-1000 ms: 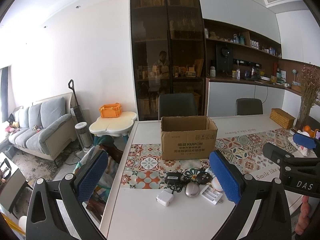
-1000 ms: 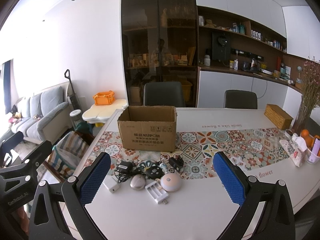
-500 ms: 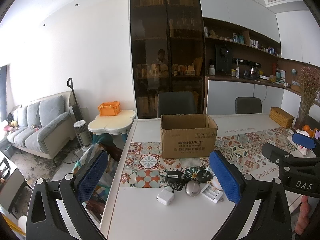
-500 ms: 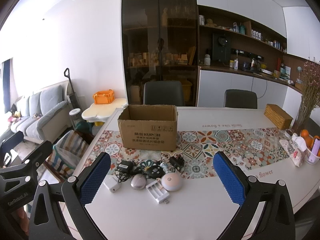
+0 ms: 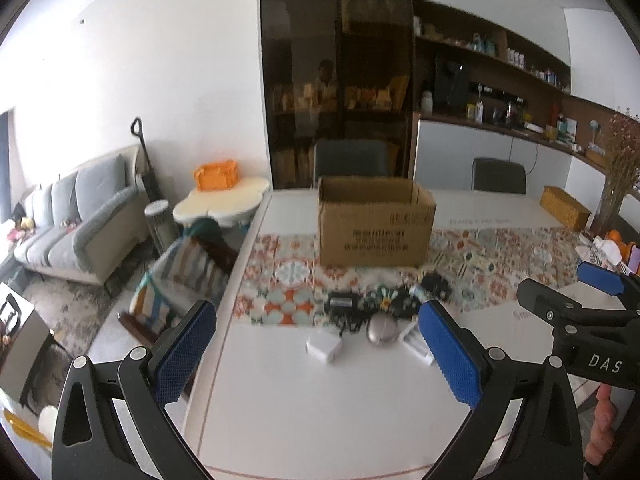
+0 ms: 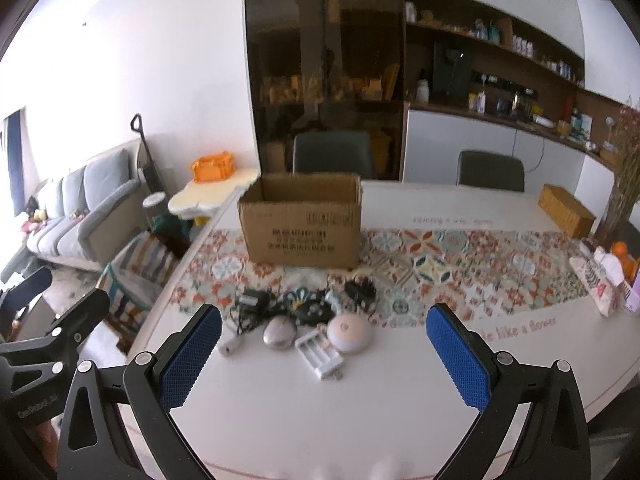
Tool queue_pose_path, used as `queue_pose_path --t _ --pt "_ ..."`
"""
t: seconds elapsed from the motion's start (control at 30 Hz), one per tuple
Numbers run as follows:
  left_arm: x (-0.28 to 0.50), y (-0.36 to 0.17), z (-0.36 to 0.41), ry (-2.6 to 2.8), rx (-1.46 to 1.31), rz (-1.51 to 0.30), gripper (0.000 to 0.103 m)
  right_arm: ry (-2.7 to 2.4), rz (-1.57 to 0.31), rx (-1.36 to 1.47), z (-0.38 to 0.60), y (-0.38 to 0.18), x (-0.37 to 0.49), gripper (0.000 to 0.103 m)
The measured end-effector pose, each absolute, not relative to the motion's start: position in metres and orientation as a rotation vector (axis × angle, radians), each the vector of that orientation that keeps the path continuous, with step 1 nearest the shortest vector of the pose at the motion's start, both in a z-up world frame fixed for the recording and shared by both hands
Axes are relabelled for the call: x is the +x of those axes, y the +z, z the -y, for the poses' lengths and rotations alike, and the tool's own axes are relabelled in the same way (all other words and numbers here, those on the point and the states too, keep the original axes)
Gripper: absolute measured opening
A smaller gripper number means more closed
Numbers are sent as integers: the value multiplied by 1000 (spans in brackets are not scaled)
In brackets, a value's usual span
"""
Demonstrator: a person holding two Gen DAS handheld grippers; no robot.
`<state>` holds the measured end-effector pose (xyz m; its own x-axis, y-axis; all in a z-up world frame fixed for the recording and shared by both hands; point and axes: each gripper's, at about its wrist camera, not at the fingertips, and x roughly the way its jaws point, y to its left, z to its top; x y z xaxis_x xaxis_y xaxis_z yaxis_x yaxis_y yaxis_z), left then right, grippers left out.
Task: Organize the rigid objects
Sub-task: 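Move the left gripper down toward the white square power adapter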
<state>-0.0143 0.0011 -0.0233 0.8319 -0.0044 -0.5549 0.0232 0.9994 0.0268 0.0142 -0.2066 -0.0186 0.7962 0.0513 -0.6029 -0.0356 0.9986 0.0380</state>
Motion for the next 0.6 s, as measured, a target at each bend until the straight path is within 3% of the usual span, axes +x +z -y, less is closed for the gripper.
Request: queue_pose_path --t 0.6 --pt "54 -88 -21 -171 100 -732 103 3 -852 71 191 -82 60 103"
